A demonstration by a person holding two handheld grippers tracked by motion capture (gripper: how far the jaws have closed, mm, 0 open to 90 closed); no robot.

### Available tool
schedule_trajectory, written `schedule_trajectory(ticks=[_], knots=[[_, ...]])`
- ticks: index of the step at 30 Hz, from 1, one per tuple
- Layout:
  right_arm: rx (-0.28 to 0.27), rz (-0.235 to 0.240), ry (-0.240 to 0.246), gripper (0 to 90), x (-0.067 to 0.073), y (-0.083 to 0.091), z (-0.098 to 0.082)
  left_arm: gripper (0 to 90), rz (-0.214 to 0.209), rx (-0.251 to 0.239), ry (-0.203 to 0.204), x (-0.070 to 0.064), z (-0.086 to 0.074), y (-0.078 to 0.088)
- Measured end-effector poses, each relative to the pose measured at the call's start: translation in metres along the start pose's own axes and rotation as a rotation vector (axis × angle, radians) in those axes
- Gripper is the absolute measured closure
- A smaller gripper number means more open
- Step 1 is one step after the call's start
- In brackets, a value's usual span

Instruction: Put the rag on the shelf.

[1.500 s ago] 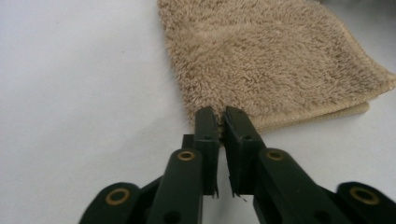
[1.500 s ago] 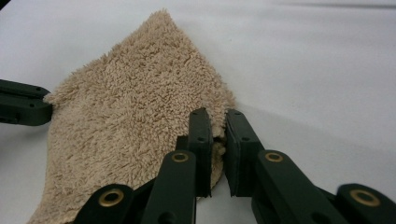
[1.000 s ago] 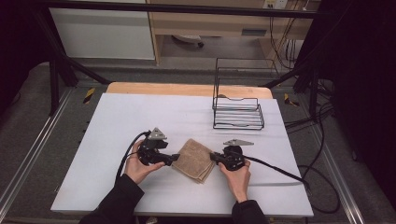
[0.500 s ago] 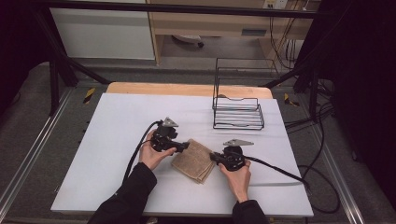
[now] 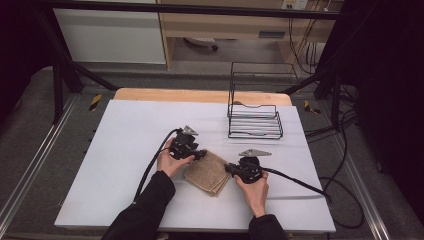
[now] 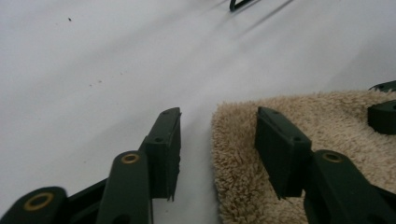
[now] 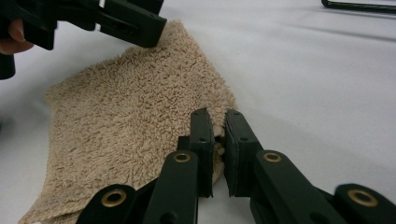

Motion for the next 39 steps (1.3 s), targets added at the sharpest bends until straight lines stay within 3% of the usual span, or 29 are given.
schedule_trajectory(ticks=[10,16,26,35,39], knots=[[0.002,-0.005,0.008,83.3,-0.001,0.0,0.001,73.9,-0.052,0.003,0.003,0.0,-0.003,-0.009],[0.004,-0.004,-0.003,83.2,-0.002,-0.001,0.002,81.5,-0.054,0.014,-0.008,-0.001,-0.003,-0.008],[0.006,0.001,-0.013,83.4,-0.002,0.0,0.003,85.1,-0.067,0.005,0.016,0.0,-0.001,-0.003],[-0.042,0.021,-0.02,83.6,-0.001,0.007,0.007,85.4,-0.063,-0.042,-0.03,-0.006,0.003,0.017],[-0.061,0.033,-0.025,83.6,0.0,0.011,0.009,85.3,-0.06,-0.084,-0.04,-0.01,0.003,0.028]])
Point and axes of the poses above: each handheld gripper's, and its own axes: y roughly backward along the jaws, z roughly out of its top, x roughly to its left, the point moved 1 cm from there along -y, roughly forward along the jaws, and after that the axes turned 4 degrees about -z, right-handed, at the moved point
